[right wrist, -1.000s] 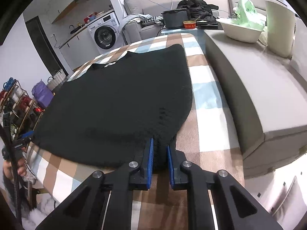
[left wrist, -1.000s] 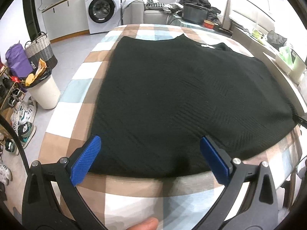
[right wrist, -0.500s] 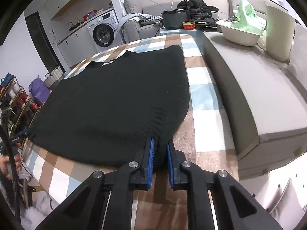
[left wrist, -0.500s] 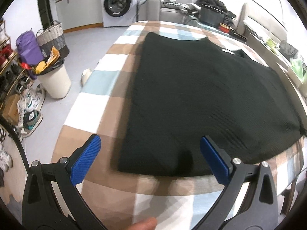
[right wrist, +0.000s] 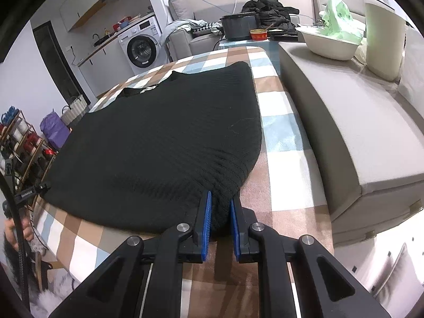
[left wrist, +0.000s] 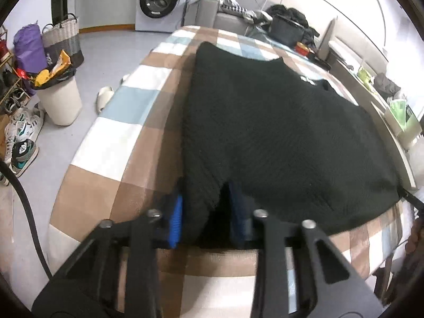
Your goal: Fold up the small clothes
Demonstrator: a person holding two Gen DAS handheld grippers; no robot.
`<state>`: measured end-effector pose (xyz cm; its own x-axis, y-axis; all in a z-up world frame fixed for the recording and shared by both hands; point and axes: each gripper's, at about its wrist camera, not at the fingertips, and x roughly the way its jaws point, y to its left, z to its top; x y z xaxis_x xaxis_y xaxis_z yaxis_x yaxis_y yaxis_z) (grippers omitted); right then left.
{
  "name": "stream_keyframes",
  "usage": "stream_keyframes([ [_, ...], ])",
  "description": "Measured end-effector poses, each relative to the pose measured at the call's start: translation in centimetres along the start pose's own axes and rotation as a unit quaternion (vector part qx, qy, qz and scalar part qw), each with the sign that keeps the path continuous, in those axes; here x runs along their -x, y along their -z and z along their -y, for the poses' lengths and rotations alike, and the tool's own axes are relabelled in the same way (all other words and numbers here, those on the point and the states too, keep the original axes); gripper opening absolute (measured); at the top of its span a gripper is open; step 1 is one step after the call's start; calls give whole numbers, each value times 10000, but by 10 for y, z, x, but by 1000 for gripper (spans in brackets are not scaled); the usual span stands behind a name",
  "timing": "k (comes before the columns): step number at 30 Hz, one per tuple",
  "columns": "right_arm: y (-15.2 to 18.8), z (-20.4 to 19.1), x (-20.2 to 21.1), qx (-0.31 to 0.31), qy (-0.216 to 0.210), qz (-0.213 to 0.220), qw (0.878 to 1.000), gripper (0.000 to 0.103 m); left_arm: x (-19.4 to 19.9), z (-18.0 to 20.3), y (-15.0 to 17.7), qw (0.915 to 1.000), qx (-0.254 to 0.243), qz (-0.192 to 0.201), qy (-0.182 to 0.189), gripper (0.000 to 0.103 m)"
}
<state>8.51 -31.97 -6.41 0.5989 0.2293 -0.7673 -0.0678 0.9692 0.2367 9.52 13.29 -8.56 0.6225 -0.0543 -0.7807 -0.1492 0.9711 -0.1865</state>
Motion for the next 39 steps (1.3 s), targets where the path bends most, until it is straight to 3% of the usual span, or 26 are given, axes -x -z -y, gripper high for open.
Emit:
stream_keyframes([
  [2, 0, 0, -1, -45, -35, 47, 10000, 14, 2, 2, -1, 9999, -1, 66, 81, 13],
  [5, 0, -4, -3, 69, 34, 99, 9999, 11, 7, 3, -2, 9998, 7, 181, 109, 11],
  [8, -2, -9, 4, 225, 57, 119, 9997, 7, 12, -1, -2, 9996, 24, 226, 146, 10],
  [13, 7, -1, 4, 272, 342, -252, 9987, 6, 13, -8, 4, 9998, -80, 157, 51, 10],
  [23, -2, -8, 18, 318, 280, -55, 9991, 9, 17, -15, 3, 9997, 39, 228, 13, 9],
  [27, -6, -10, 19, 357, 305, -10, 9989, 10, 18, -27, 3, 9990, 206, 265, -303, 6],
  [30, -6, -11, 22, 363, 374, 50, 9986, 11, 21, -30, 1, 9993, 319, 157, -153, 6],
  [33, -8, -10, 26, 331, 363, 141, 9987, 12, 25, -32, -2, 9990, 433, -50, -133, 15],
  [37, -12, -9, 31, 288, 379, 248, 9986, 15, 36, -47, -2, 9937, 1017, -238, 409, 48],
  [39, -13, -9, 34, 270, 365, 310, 9985, 17, 39, -56, -1, 9864, 1403, -419, 748, 50],
])
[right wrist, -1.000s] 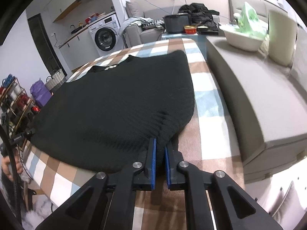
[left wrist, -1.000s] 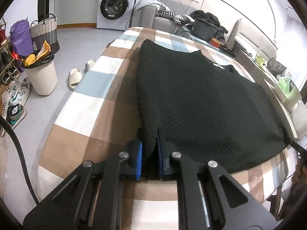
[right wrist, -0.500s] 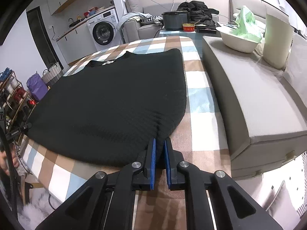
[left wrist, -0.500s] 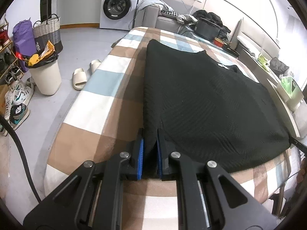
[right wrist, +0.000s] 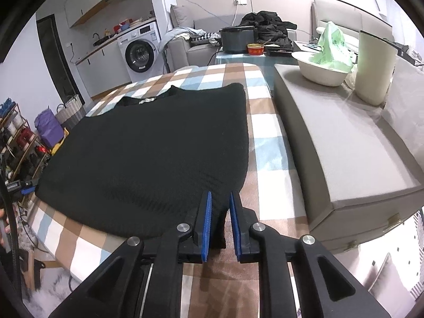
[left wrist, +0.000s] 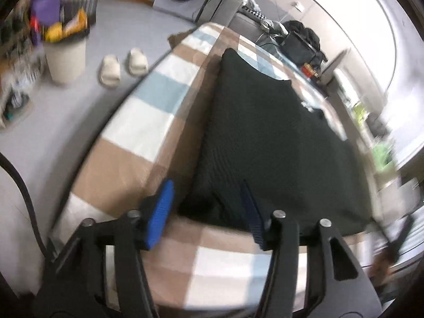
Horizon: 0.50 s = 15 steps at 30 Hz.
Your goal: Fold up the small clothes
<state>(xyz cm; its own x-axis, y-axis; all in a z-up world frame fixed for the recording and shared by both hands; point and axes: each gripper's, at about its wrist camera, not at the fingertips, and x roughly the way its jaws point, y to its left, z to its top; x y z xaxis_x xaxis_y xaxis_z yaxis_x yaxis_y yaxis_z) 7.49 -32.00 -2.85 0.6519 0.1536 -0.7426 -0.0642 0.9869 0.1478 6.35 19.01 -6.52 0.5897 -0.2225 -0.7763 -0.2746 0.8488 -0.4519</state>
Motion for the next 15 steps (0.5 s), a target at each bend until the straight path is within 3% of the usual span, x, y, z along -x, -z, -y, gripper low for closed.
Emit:
stream_keyframes([
  [4, -3, 0, 4, -38, -20, 79, 10000, 21, 2, -12, 1, 9976, 473, -323, 392, 53],
  [8, -6, -3, 6, -40, -42, 128, 9999, 25, -7, -17, 4, 9898, 835, -792, 839, 53],
  [12, -8, -13, 6, 48, -126, 174, 9998, 27, -21, -14, 11, 9886, 937, -796, 872, 58],
  [15, -8, -22, 6, 144, -216, 205, 9995, 30, -26, -6, 15, 9913, 843, -578, 831, 62],
])
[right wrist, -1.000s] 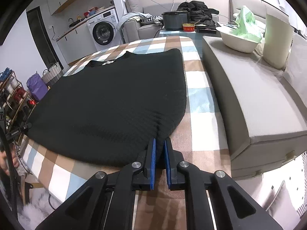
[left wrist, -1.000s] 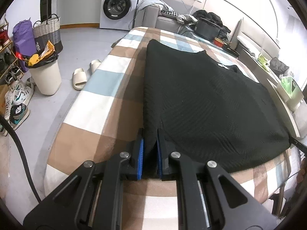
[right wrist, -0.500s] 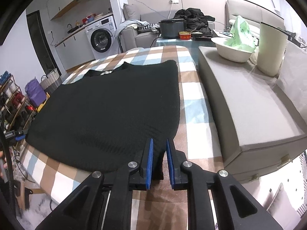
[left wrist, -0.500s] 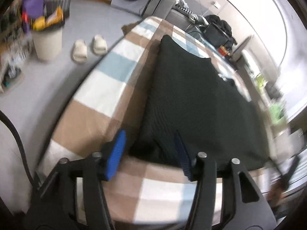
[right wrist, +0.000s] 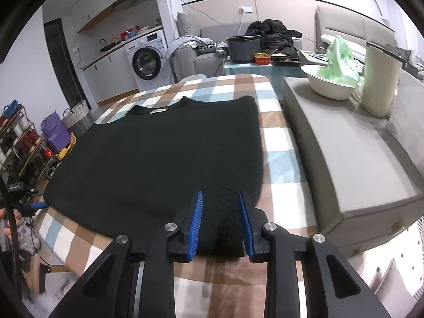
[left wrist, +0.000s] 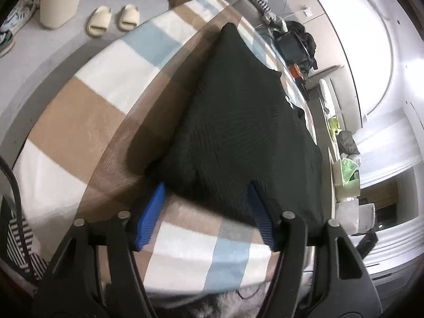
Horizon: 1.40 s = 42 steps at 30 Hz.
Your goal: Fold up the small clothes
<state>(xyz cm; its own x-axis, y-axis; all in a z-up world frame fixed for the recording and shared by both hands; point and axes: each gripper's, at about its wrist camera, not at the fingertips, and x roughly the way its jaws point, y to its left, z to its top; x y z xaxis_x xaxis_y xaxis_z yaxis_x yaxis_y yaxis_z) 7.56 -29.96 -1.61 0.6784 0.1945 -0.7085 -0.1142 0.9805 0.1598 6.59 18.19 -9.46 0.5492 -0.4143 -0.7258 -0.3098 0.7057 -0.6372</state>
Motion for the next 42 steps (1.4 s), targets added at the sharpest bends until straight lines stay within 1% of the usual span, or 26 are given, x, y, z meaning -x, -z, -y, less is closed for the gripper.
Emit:
stream_keyframes([
  [3, 1, -8, -3, 51, -116, 30, 9999, 32, -5, 6, 3, 9995, -83, 303, -54, 62],
  [7, 4, -19, -11, 111, -240, 0, 9997, 33, -13, 17, 8, 9963, -196, 789, -274, 62],
  [9, 6, -24, -18, 158, -286, -47, 9995, 33, -19, 25, 11, 9925, -253, 1092, -485, 58],
  [10, 6, -26, -21, 156, -322, -78, 9993, 34, -22, 29, 12, 9904, -264, 1213, -612, 49],
  [11, 7, -27, -23, 160, -360, -106, 9992, 34, -24, 30, 12, 9885, -232, 1298, -741, 34],
  [12, 8, -28, -25, 160, -382, -122, 9991, 34, -26, 30, 11, 9877, -194, 1337, -782, 26],
  [13, 9, -28, -28, 146, -381, -132, 9991, 34, -29, 30, 11, 9874, -123, 1386, -754, 16],
  [14, 10, -29, -30, 137, -381, -153, 9991, 34, -30, 30, 12, 9866, -67, 1461, -724, 14],
  [15, 11, -30, -31, 137, -384, -173, 9990, 34, -30, 31, 13, 9855, -77, 1526, -737, 13],
  [17, 12, -29, -35, 104, -372, -203, 9990, 34, -29, 41, 14, 9822, -307, 1675, -797, 11],
  [21, 9, -30, -42, -50, -307, -206, 9993, 34, -14, 64, 15, 9750, -756, 1961, -722, 10],
  [23, 4, -41, -52, -18, -69, -293, 9995, 34, -9, 80, 12, 9703, -994, 2091, -703, 10],
  [24, 1, -47, -55, -37, -55, -314, 9995, 34, -6, 89, 11, 9682, -1094, 2143, -689, 10],
  [27, -12, -72, -71, -75, -341, -363, 9987, 34, -1, 110, 9, 9628, -1368, 2245, -630, 10],
  [30, -19, -101, -85, 142, -646, -392, 9970, 34, 2, 127, 9, 9583, -1532, 2349, -552, 9],
  [32, -17, -113, -96, 278, -691, -600, 9954, 34, 4, 136, 7, 9571, -1600, 2369, -464, 9],
  [33, -14, -117, -101, 338, -757, -740, 9938, 34, 6, 142, 5, 9552, -1687, 2395, -429, 8],
  [34, -12, -118, -102, 360, -762, -788, 9933, 34, 7, 150, 4, 9529, -1800, 2410, -400, 8],
  [37, -8, -115, -95, 409, -786, -761, 9932, 34, 4, 182, 1, 9442, -2221, 2414, -296, 8],
  [39, -9, -107, -88, 358, -803, -732, 9934, 34, -5, 216, 1, 9361, -2621, 2339, -191, 7],
  [41, -10, -98, -80, 330, -729, -662, 9946, 38, -13, 249, 5, 9266, -3026, 2233, -51, 7],
  [42, -11, -91, -75, 296, -657, -600, 9956, 39, -21, 270, 10, 9197, -3279, 2162, 25, 7],
])
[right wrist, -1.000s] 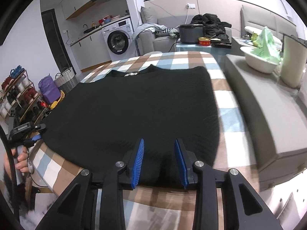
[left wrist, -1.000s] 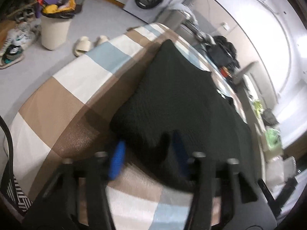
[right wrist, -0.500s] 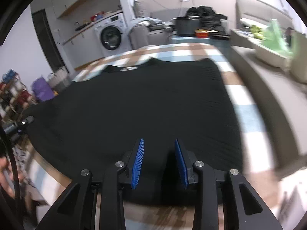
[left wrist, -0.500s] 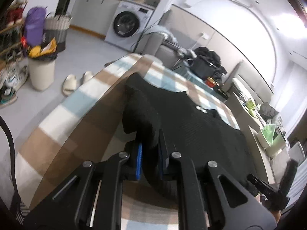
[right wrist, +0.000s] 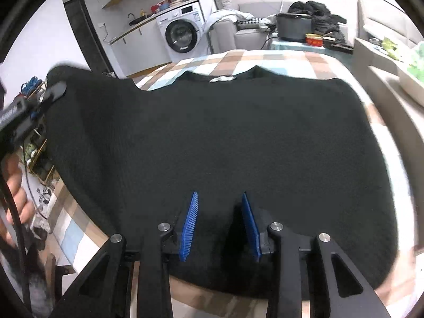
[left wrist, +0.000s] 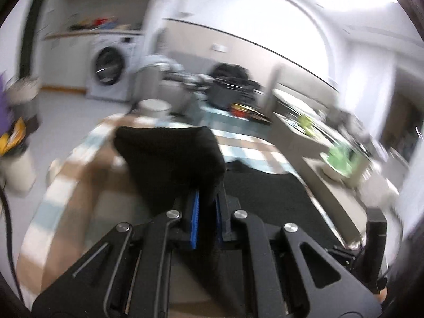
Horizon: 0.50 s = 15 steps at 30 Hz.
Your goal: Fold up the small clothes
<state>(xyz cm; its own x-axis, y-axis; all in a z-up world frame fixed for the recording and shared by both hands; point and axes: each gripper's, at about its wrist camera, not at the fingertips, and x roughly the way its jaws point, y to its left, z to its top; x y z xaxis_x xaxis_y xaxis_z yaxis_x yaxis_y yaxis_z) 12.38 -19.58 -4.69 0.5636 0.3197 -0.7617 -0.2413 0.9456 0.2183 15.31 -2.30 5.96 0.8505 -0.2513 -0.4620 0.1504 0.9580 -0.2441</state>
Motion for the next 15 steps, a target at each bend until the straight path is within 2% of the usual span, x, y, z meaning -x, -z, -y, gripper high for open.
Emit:
stream_keyframes([
  [4, 0, 35, 23, -371, 225, 245, 9988, 39, -28, 74, 2, 9956, -628, -273, 639, 7],
  [6, 2, 53, 34, -548, 341, 343, 9973, 41, -45, 106, 19, 9874, -869, -769, 1078, 8],
  [8, 5, 67, 40, -695, 484, 385, 9957, 41, -59, 127, 45, 9770, -990, -1264, 1400, 12],
  [9, 6, 74, 43, -783, 526, 379, 9948, 41, -61, 131, 56, 9747, -1021, -1365, 1448, 15],
  [10, 6, 78, 44, -833, 542, 366, 9944, 41, -62, 134, 66, 9721, -1056, -1479, 1485, 22],
  [12, 7, 83, 47, -902, 596, 375, 9934, 41, -58, 134, 81, 9698, -1005, -1565, 1581, 27],
  [14, 6, 83, 50, -900, 586, 404, 9934, 41, -49, 131, 87, 9718, -1023, -1530, 1476, 56],
  [15, 4, 80, 50, -896, 555, 427, 9935, 41, -43, 127, 89, 9749, -1026, -1432, 1363, 60],
])
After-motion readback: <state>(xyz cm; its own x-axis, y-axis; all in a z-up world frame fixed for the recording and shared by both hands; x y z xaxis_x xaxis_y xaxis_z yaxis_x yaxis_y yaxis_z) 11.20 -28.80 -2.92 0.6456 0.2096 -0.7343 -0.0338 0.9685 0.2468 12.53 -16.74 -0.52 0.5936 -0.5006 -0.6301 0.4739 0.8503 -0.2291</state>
